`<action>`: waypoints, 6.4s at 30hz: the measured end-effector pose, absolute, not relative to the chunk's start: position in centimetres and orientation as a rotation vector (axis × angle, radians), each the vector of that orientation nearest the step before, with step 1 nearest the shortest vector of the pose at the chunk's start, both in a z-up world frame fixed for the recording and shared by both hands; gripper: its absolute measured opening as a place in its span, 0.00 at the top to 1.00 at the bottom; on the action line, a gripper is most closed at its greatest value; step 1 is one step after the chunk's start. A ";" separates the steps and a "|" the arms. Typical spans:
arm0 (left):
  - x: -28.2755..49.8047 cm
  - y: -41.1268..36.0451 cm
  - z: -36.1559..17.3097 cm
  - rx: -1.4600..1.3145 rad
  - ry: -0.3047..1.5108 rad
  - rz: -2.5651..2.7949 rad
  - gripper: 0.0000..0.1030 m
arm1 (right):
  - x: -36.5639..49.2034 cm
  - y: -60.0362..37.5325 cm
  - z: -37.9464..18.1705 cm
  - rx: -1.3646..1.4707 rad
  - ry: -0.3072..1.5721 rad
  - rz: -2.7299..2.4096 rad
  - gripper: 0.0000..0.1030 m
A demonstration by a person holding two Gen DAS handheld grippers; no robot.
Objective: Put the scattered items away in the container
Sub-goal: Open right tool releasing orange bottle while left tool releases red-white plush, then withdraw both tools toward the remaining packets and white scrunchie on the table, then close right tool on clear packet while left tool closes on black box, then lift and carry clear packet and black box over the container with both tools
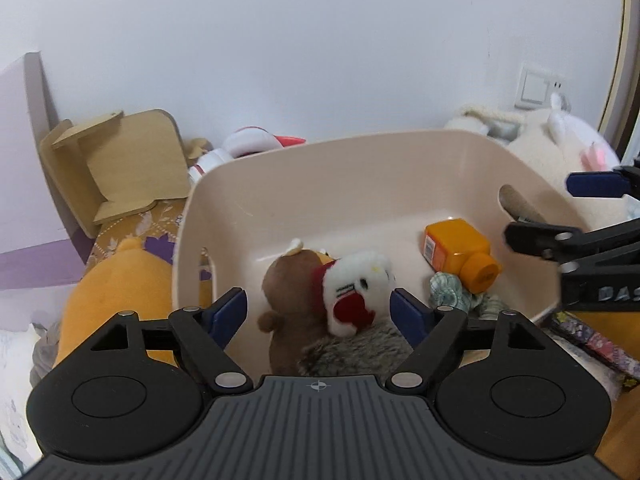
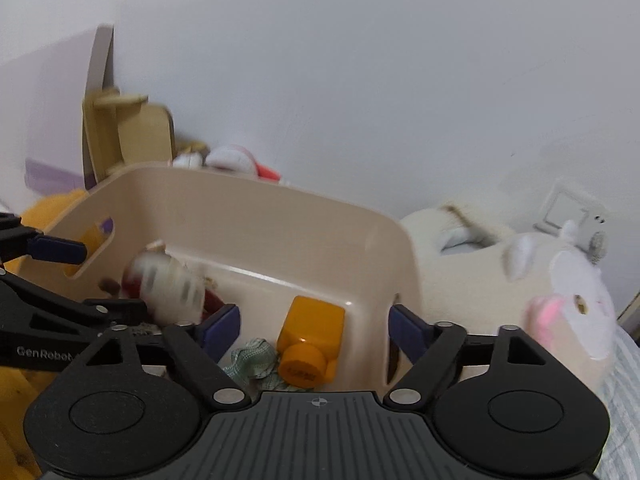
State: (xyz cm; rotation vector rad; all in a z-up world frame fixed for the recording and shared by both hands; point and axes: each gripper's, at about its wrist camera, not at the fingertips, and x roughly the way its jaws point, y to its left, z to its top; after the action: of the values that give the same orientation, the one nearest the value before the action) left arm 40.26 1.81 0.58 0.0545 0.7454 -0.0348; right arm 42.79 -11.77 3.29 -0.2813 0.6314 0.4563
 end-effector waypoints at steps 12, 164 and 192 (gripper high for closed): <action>33.2 4.3 3.0 -0.002 0.634 -0.054 0.20 | 38.3 -15.7 5.9 -0.205 0.560 0.484 0.13; 27.0 3.2 -7.0 0.128 0.678 -0.347 0.69 | 30.8 -24.0 -5.4 -0.210 0.688 0.609 0.78; 28.1 3.2 3.7 0.197 0.454 -0.298 0.69 | 31.1 -22.1 5.6 -0.231 0.461 0.646 0.78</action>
State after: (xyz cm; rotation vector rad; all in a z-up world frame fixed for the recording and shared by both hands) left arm 28.07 3.20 3.71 0.1975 0.4544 -0.2978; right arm 31.15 -22.11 5.55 -0.2308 0.4610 0.6457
